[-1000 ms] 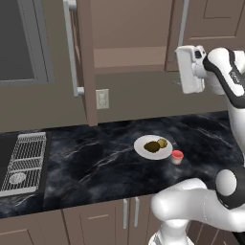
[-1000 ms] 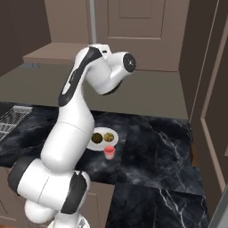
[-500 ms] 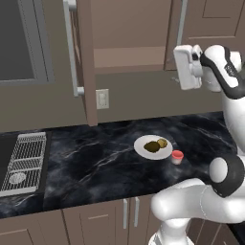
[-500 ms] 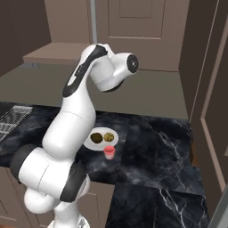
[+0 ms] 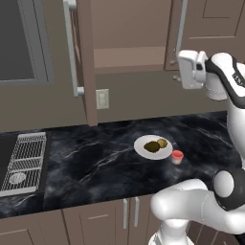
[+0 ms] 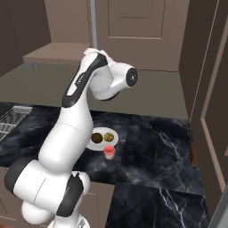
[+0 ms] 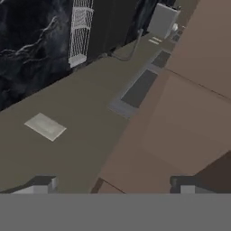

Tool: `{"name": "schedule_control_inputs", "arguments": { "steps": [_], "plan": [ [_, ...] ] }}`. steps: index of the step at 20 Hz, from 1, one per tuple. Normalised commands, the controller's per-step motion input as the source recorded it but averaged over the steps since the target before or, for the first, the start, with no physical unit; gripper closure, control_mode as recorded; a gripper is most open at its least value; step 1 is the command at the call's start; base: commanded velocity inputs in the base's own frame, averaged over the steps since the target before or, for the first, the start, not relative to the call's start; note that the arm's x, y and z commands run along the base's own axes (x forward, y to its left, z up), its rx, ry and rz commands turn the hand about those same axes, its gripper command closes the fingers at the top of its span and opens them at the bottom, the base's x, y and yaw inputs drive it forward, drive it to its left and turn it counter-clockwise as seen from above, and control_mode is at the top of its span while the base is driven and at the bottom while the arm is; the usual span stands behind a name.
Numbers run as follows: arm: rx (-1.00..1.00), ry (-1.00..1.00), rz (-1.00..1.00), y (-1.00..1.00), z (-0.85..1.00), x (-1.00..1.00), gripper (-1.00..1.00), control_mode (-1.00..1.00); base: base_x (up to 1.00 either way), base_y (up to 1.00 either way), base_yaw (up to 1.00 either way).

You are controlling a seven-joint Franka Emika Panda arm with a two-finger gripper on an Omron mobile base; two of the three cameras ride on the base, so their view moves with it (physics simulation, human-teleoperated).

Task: Pick the avocado and bread from the counter and place them on the plate. Then pick the jam from the cabinet and place it next to the plate. Lastly close the cabinet door.

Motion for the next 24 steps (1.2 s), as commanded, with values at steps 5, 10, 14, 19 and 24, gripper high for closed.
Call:
{"name": "schedule_control_inputs", "arguments": {
  "steps": [5, 10, 14, 19, 24],
  "plan": [
    [-0.07, -0.25, -0.02, 0.20, 0.17, -0.59, -1.00, -1.00, 0.00, 0.00, 0.00],
    [-0.14, -0.22, -0.03, 0.42, 0.10, -0.74, -1.00, -1.00, 0.00, 0.00, 0.00],
    [-0.14, -0.22, -0.08, 0.19, 0.11, -0.81, -1.00, -1.00, 0.00, 0.00, 0.00],
    [-0.11, -0.06, -0.15, 0.00, 0.01, -0.66, -1.00, -1.00, 0.00, 0.00, 0.00],
    [-0.15, -0.02, -0.11, 0.13, 0.02, -0.57, -1.00, -1.00, 0.00, 0.00, 0.00]
  ]
}}
